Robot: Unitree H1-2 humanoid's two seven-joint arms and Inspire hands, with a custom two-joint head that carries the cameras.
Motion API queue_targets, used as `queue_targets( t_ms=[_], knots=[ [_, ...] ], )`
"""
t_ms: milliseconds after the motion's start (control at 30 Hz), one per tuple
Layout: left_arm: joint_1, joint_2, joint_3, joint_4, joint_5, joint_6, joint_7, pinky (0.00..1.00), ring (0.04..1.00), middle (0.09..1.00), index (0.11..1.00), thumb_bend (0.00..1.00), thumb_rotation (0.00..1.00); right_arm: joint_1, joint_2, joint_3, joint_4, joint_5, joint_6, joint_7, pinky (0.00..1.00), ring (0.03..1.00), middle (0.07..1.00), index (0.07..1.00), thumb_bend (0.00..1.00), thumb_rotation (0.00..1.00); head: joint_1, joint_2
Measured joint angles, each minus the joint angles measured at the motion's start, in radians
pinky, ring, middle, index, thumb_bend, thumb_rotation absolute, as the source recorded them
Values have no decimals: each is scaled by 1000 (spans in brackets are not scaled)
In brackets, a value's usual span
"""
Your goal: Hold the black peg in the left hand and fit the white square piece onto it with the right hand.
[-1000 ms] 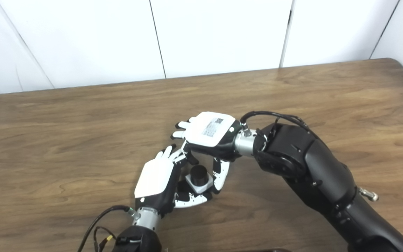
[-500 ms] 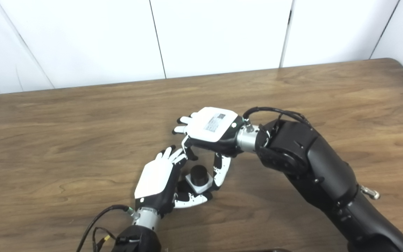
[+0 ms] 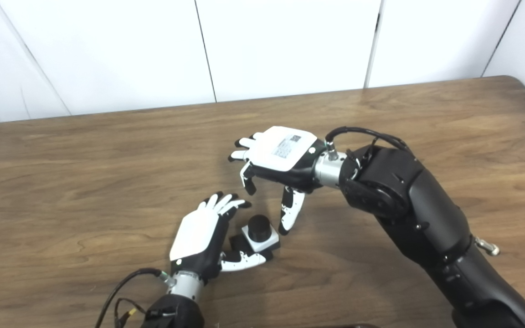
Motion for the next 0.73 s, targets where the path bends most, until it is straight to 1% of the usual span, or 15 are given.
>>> queue_targets(
  t_ms=[200, 300, 467, 567, 667, 733],
  knots=[
    [5, 12, 19, -10, -26, -3, -2, 1000, 1000, 955, 903, 906, 404, 4, -12, -17, 0, -1, 6, 0, 950, 1000, 953, 665, 982, 333, -6, 0],
    [9, 29, 26, -36, -37, -3, -22, 1000, 1000, 963, 920, 920, 400, 7, -26, -24, -1, -2, 14, 1, 953, 1000, 955, 674, 978, 349, -6, 0],
    [8, 43, 60, -71, -55, 2, -76, 1000, 1000, 977, 952, 955, 405, 10, -42, -36, -3, 0, 34, 2, 960, 1000, 960, 689, 988, 369, -6, -2],
    [8, 51, 72, -88, -59, 15, -124, 1000, 1000, 988, 968, 973, 431, 13, -48, -45, -3, 0, 44, 2, 949, 1000, 957, 697, 1000, 369, -6, 0],
    [8, 67, 88, -109, -61, 29, -160, 1000, 1000, 994, 975, 987, 452, 18, -58, -59, -3, 0, 45, 1, 929, 1000, 952, 705, 1000, 385, -9, -2],
    [6, 78, 101, -116, -65, 31, -180, 1000, 1000, 998, 982, 998, 472, 22, -60, -66, -3, -2, 45, 0, 934, 1000, 954, 712, 1000, 391, -11, -3]
  ],
)
